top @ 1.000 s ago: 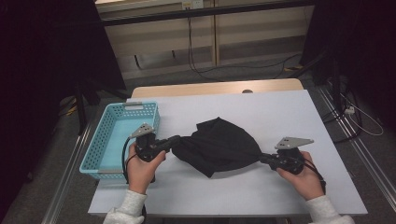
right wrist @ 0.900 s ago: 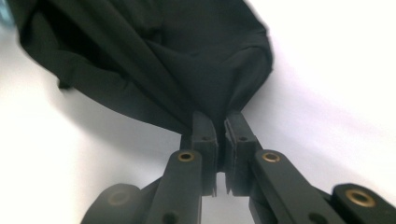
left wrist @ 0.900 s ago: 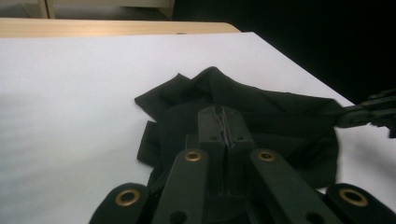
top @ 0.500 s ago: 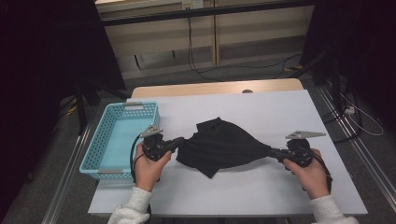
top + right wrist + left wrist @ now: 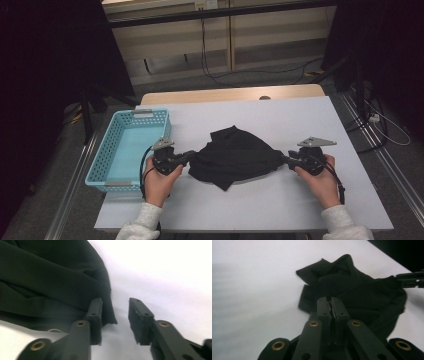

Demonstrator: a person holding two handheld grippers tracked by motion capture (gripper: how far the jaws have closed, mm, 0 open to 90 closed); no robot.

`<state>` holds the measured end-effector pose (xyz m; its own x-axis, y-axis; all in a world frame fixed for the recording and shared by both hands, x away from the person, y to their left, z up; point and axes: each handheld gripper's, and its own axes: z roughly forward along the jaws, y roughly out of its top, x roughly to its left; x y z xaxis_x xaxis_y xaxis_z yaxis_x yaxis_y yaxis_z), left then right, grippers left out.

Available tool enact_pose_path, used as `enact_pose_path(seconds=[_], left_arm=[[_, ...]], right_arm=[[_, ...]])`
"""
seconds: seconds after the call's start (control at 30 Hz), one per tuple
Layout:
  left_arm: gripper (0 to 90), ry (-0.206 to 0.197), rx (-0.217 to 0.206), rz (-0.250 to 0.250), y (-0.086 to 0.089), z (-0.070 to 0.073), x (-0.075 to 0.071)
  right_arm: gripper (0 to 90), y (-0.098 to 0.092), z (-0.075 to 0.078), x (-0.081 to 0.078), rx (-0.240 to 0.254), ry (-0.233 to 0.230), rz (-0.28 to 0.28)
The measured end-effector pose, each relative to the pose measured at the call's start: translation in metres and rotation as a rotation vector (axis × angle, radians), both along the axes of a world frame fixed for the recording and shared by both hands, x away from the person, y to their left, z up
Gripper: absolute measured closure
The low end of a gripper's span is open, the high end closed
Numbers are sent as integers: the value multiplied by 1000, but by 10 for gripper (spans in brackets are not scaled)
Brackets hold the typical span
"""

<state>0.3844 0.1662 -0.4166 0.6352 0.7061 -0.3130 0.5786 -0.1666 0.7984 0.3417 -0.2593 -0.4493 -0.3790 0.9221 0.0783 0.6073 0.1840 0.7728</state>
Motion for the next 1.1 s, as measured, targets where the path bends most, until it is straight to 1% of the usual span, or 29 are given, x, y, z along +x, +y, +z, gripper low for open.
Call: enact_pose_path(seconds=[0.07,0.1,0.17,0.2,0.23,0.3,0.37,0.4,0.43,0.5,0.53,0.57,0.6,0.63,0.67,0.7,0.77,0.9,0.93,1.0,1.1], left_arm=[[854,-7,7,-7,0,1,-1],[843,-3,-5,-4,0,1,-2],[794,-9,-6,-5,0,1,-3],[750,-9,-8,-7,-1,1,-3],[691,-18,-5,-7,-2,1,-3],[603,-24,-3,-20,-3,0,-5],[516,-32,0,-33,-3,1,-6],[472,-33,-2,-29,-4,1,-7],[442,-40,-1,-26,-3,2,-7],[384,-39,-1,-23,-4,3,-8],[365,-39,-5,-20,-5,3,-8],[351,-41,-3,-23,-5,3,-8],[339,-38,2,-26,-6,4,-9],[327,-36,4,-32,-7,4,-8],[316,-31,5,-38,-8,4,-8],[306,-33,8,-45,-9,4,-8],[289,-28,13,-55,-11,4,-9],[257,-51,40,-89,-16,7,-13],[252,-54,47,-101,-17,7,-14],[242,-48,45,-125,-19,6,-18],[235,-46,69,-148,-22,3,-21]], right_arm=[[582,0,1,0,22,-15,15],[560,0,2,-1,34,-25,12],[521,-1,4,-2,42,-40,12],[508,-1,4,-3,55,-37,17],[493,0,5,-4,59,-37,23],[472,1,6,-7,50,-43,35],[462,2,8,-10,47,-63,48],[454,3,9,-11,47,-68,58],[443,4,9,-12,43,-70,65],[425,6,9,-14,42,-68,70],[422,5,10,-14,32,-74,63],[409,4,12,-15,33,-84,37],[395,2,14,-16,48,-97,20],[389,0,15,-17,71,-109,14],[375,-1,15,-18,82,-107,14],[349,-2,15,-19,78,-105,16],[329,-3,13,-22,74,-85,33],[262,-5,10,-27,69,-72,56],[251,-4,10,-29,72,-71,67],[246,-3,10,-35,74,-77,80],[197,-4,9,-42,71,-76,93]])
